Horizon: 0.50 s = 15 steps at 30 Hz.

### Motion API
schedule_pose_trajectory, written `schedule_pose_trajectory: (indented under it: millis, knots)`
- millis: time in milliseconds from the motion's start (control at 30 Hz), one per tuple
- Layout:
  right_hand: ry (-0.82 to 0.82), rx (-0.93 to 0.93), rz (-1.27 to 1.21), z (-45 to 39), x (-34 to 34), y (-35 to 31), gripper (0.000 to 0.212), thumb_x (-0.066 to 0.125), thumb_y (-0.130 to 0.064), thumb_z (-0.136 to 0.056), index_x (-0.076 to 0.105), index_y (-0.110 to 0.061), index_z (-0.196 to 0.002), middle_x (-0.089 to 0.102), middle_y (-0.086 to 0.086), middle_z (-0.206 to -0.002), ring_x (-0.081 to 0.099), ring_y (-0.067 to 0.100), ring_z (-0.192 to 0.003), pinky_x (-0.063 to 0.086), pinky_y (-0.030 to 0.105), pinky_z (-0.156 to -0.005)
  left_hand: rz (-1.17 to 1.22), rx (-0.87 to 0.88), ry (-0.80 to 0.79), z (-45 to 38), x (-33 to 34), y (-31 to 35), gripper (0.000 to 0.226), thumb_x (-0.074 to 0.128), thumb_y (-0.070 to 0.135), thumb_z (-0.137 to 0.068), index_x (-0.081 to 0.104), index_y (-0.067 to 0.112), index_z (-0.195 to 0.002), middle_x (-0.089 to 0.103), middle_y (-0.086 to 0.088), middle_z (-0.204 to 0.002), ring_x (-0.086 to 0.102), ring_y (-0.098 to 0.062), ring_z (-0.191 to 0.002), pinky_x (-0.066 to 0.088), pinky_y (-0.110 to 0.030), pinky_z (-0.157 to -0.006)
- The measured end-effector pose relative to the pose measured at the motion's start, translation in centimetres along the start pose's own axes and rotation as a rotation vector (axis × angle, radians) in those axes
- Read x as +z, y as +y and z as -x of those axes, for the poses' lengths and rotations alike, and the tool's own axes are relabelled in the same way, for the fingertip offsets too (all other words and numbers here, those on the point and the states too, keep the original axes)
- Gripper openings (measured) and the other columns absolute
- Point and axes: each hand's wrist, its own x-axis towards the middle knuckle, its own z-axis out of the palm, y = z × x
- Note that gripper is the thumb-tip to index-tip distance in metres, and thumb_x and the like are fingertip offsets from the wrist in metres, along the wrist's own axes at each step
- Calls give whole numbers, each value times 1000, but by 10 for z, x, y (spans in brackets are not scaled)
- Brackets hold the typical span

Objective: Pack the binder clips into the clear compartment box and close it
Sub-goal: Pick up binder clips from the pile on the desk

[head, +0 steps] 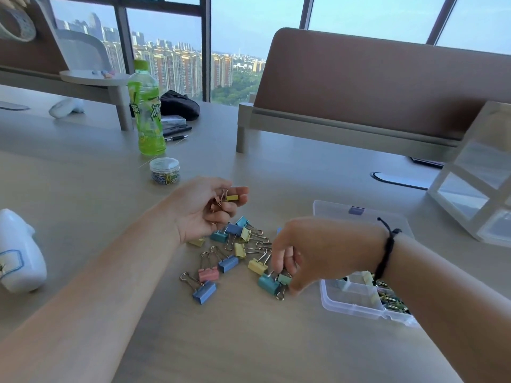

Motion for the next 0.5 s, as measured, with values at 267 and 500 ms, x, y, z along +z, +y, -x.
schedule_pose_trajectory:
  millis: [267,500]
  knots:
    - [126,-21,-33,5,8,1,21,80,-31,-74,72,-28,-93,68,-11,-85,52,0,-66,42,12,-62,-173,-18,-71,1,6,-5,31,40,4,-99,61,-4,-121,69,-9,-82,43,-5,-52,23,-12,-34]
    - [159,-51,-13,9,13,-2,16,74,-34,-81,71,-26,-95,66,-9,-93,54,6,-77,46,21,-70,-359,30,-211,8,9,-5,31,45,8,-98,64,-2,-120,68,-9,-96,38,-6,-52,25,-13,-34]
